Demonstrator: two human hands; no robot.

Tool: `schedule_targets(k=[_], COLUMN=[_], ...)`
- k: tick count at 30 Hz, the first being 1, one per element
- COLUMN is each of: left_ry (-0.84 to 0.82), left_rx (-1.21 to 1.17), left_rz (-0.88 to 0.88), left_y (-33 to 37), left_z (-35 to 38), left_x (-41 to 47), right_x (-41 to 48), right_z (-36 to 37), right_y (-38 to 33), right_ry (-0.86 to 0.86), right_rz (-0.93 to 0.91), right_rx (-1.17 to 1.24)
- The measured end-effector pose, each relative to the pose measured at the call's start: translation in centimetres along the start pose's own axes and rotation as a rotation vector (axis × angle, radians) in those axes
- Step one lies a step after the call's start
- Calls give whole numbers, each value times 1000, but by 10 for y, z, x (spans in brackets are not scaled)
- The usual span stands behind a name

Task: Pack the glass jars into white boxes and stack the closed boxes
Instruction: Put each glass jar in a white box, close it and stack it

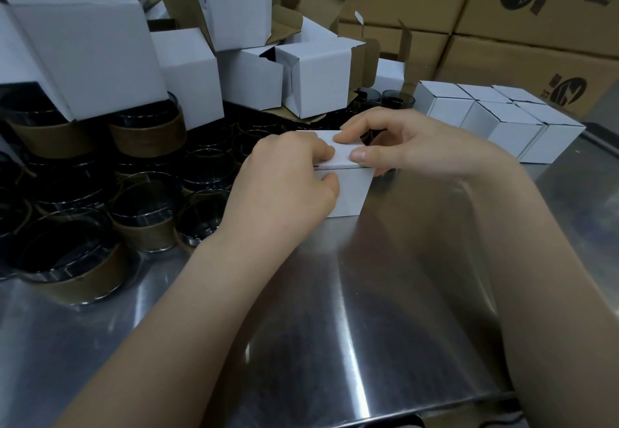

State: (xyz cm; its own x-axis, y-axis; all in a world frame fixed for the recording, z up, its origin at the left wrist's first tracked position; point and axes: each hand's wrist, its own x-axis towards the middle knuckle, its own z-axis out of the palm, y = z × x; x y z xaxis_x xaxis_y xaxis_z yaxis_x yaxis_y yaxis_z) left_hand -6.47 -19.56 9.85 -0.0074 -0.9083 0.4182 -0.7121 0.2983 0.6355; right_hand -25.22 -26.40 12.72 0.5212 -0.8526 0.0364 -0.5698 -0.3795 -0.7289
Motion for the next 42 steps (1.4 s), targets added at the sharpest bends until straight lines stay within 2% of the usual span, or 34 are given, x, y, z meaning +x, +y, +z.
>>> schedule_targets(k=[13, 17, 22, 26, 30, 35, 38, 42], left_ry=[-42, -47, -24, -17, -19, -64, -113, -273], left_rx=[160, 186, 153, 84, -40, -189, -182, -125], left_rz=[39, 43, 82, 91, 89, 155, 210, 246], left_y=[0, -2, 2, 1, 2, 6, 7, 7], left_z=[-1, 0, 1, 2, 6, 8, 9, 12], left_x=[1, 1, -1, -1, -1, -3, -3, -6], right_x=[-1, -2, -4, -8, -14, -29, -40, -52], right_z=[2, 1, 5, 10, 5, -10, -22, -40], right_y=[-6, -10, -20, -29, -32, -33, -32, -23], right_ry=[12, 8, 36, -37, -3, -64, -94, -68], right_rz=[57, 59, 31, -17, -16, 117, 219, 412], right_rx=[-61, -174, -353, -364, -394, -506, -620, -685])
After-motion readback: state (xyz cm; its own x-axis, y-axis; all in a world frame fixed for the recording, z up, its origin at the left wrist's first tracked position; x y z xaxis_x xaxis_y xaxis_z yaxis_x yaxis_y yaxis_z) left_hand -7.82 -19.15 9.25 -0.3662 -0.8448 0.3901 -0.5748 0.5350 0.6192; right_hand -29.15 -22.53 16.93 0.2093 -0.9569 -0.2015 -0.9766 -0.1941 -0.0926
